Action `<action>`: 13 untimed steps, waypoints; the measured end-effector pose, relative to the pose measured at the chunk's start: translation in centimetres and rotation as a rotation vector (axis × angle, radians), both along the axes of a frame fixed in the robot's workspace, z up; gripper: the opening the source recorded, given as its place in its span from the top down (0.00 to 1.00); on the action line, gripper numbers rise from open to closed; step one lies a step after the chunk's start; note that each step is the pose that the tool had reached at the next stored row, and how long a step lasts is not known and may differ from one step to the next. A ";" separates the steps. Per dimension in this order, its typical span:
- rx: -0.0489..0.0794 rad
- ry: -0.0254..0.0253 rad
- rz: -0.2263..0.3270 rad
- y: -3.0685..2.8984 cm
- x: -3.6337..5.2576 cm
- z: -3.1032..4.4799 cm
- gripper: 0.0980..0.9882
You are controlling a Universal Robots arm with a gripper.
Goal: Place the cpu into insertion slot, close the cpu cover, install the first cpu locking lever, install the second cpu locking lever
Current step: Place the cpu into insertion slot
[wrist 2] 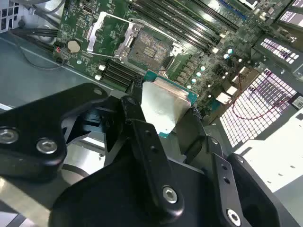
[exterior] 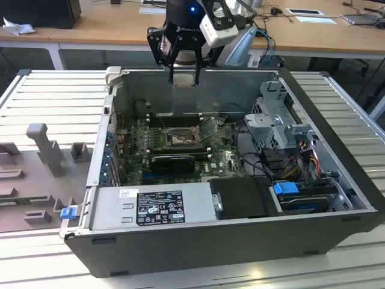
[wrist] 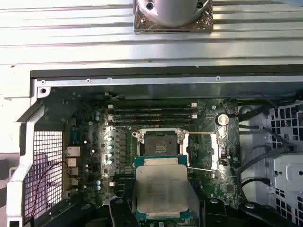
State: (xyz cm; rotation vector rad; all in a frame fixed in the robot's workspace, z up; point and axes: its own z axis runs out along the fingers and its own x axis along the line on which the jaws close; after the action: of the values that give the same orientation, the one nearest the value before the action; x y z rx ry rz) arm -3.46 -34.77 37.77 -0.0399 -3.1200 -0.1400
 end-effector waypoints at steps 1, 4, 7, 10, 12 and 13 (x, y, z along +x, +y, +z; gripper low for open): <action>0.000 0.0000 -0.002 0.00 0.00 0.00 0.52; 0.000 0.0001 -0.022 0.00 0.00 -0.02 0.52; 0.000 0.0000 -0.039 0.00 0.00 -0.13 0.52; 0.000 0.0001 -0.039 0.00 0.00 -0.17 0.52; 0.000 0.0000 -0.039 0.00 0.00 -0.18 0.52; 0.000 0.0000 -0.040 0.00 0.00 -0.18 0.52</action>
State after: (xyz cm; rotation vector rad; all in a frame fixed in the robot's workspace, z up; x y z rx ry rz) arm -3.46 -34.77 37.58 -0.1016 -3.1203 -0.1405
